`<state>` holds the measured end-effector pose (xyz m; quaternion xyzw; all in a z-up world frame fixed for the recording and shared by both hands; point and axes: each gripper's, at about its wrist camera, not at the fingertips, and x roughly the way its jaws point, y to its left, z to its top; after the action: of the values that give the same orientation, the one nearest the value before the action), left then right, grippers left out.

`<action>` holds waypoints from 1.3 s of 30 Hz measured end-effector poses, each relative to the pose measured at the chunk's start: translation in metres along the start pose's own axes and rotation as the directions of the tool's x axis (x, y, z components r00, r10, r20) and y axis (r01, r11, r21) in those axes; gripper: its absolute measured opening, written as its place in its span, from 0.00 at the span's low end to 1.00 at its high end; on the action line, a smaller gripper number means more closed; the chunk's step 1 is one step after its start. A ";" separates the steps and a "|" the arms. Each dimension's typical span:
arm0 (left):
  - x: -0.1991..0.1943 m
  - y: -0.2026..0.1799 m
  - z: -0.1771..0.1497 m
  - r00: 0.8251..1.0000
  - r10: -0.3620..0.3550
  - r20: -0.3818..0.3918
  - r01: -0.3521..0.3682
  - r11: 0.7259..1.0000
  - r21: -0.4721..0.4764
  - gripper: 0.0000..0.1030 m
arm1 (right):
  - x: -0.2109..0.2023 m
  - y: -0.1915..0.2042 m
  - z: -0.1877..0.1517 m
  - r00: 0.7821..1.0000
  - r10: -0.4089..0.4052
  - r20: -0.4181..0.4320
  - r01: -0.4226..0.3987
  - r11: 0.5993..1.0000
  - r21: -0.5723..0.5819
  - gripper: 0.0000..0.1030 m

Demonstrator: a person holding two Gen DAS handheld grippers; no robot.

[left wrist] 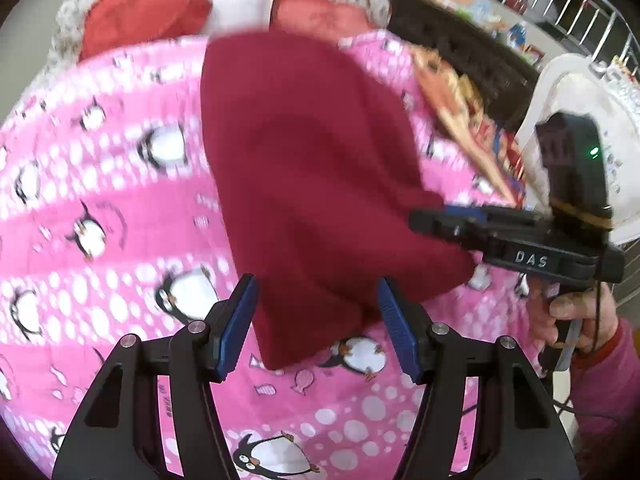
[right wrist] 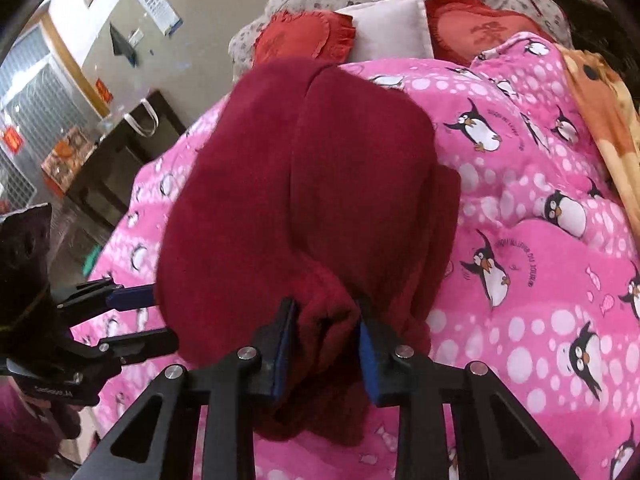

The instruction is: Fold small clothes

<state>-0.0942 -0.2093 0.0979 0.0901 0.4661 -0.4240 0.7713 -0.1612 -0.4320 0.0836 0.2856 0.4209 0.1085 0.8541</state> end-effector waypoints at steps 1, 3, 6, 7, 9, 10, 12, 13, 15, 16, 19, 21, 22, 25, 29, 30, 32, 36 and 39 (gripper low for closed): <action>-0.004 0.000 0.003 1.000 0.001 0.021 -0.002 1.000 0.005 0.60 | -0.004 -0.001 0.003 1.000 0.011 0.005 -0.011 1.000 0.008 0.28; -0.011 -0.002 0.011 0.998 0.017 0.065 -0.018 1.000 0.013 0.60 | -0.014 -0.002 0.016 0.998 0.027 0.051 -0.029 0.999 0.035 0.29; -0.003 -0.002 0.023 0.998 0.021 0.065 -0.021 1.000 -0.004 0.60 | -0.026 -0.004 0.039 0.987 -0.008 0.159 -0.006 0.996 0.086 0.47; 0.002 -0.003 0.026 0.998 0.012 0.063 -0.012 1.000 -0.011 0.60 | -0.024 -0.007 0.048 0.983 -0.040 0.180 0.021 0.994 0.103 0.54; 0.012 -0.006 0.029 0.999 0.006 0.052 -0.005 1.000 -0.011 0.60 | -0.008 -0.014 0.065 0.985 -0.068 0.162 0.047 0.990 0.132 0.55; 0.014 -0.007 0.029 0.999 0.007 0.047 -0.007 1.000 -0.010 0.60 | 0.002 -0.018 0.072 0.988 -0.056 0.143 0.035 0.988 0.148 0.54; 0.023 -0.011 0.030 1.000 0.000 0.029 0.001 1.000 -0.008 0.60 | 0.024 -0.028 0.080 0.996 -0.024 0.084 0.009 0.985 0.174 0.33; 0.028 -0.013 0.030 1.000 -0.006 0.020 0.007 1.000 -0.010 0.60 | 0.030 -0.028 0.082 0.996 -0.059 0.067 0.048 0.987 0.154 0.21; 0.034 -0.016 0.030 1.000 -0.016 0.015 0.016 1.000 -0.008 0.60 | 0.024 -0.026 0.081 0.991 -0.092 0.096 0.083 0.992 0.095 0.10; 0.037 -0.016 0.031 1.000 -0.023 0.013 0.023 1.000 -0.006 0.60 | 0.020 -0.026 0.081 0.989 -0.101 0.107 0.093 0.992 0.080 0.08; 0.052 -0.019 0.035 0.999 -0.046 -0.007 0.046 0.999 -0.019 0.61 | 0.037 -0.034 0.084 0.974 -0.206 0.091 0.203 0.978 0.037 0.08; 0.059 -0.022 0.037 0.999 -0.037 -0.009 0.037 0.999 -0.006 0.61 | 0.048 -0.038 0.082 0.969 -0.231 0.084 0.229 0.973 0.036 0.08; 0.059 -0.023 0.037 1.000 -0.028 -0.009 0.028 1.000 -0.002 0.61 | 0.045 -0.039 0.081 0.971 -0.219 0.093 0.215 0.975 0.050 0.08; 0.049 -0.021 0.035 1.000 -0.021 -0.004 0.021 1.000 -0.009 0.61 | 0.023 -0.043 0.079 0.983 -0.143 0.115 0.128 0.984 0.125 0.10; 0.028 -0.016 0.027 0.999 0.026 0.027 -0.026 1.000 0.008 0.60 | -0.010 -0.013 0.071 0.989 -0.074 0.131 0.066 0.996 0.060 0.13; 0.024 -0.014 0.025 0.999 0.036 0.035 -0.037 0.999 0.008 0.60 | -0.014 -0.001 0.067 0.990 -0.060 0.127 0.058 0.998 0.021 0.14; 0.017 -0.010 0.020 0.997 0.058 0.044 -0.058 0.998 -0.003 0.60 | -0.016 0.021 0.056 0.992 -0.050 0.114 0.056 0.997 -0.044 0.19; 0.015 -0.002 0.012 0.995 0.095 0.027 -0.094 0.995 -0.038 0.60 | 0.000 0.033 0.023 0.993 -0.109 0.053 0.114 0.989 -0.096 0.20; 0.014 -0.001 0.006 0.991 0.128 0.033 -0.127 0.991 -0.041 0.60 | 0.012 0.020 0.001 0.981 -0.190 0.044 0.193 0.977 -0.091 0.19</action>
<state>-0.0877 -0.2212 0.0902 0.0970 0.4537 -0.3661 0.8067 -0.1513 -0.4107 0.0879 0.2049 0.4259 0.0405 0.8803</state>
